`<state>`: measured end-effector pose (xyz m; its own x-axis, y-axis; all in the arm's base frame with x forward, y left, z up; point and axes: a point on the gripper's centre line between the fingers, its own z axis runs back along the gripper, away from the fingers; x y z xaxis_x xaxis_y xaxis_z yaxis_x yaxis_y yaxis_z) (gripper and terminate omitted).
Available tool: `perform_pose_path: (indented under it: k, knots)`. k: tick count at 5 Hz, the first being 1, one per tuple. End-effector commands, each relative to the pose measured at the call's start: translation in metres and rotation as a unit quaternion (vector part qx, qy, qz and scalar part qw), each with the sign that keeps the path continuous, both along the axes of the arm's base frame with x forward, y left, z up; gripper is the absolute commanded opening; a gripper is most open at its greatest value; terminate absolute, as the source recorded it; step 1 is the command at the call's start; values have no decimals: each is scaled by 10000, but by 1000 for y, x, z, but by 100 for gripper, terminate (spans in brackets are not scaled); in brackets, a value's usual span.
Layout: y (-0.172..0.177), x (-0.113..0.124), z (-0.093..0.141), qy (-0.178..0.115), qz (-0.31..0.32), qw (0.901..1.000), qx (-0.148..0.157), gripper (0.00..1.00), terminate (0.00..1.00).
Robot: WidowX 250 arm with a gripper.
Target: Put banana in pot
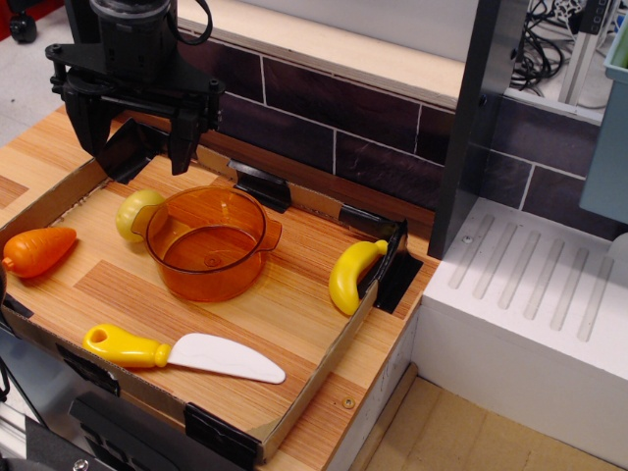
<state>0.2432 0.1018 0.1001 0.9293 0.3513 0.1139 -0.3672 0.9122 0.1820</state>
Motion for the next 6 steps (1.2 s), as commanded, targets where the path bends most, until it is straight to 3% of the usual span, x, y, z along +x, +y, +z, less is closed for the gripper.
perform_pose_path:
  k: [1, 2, 3, 4, 5, 6]
  knots:
    - [0, 0, 0, 0, 0, 10000, 0, 100, 0]
    - [-14, 3, 3, -74, 24, 9999, -110, 100, 0]
    - [-33, 17, 2, 78, -107, 9994, -320, 100, 0]
    - [-52, 23, 1, -23, -316, 9980, -546, 100, 0]
    - [-77, 38, -5, -429, -568, 9944, -786, 100, 0]
    - [-95, 47, -15, -576, -860, 9916, -769, 100, 0]
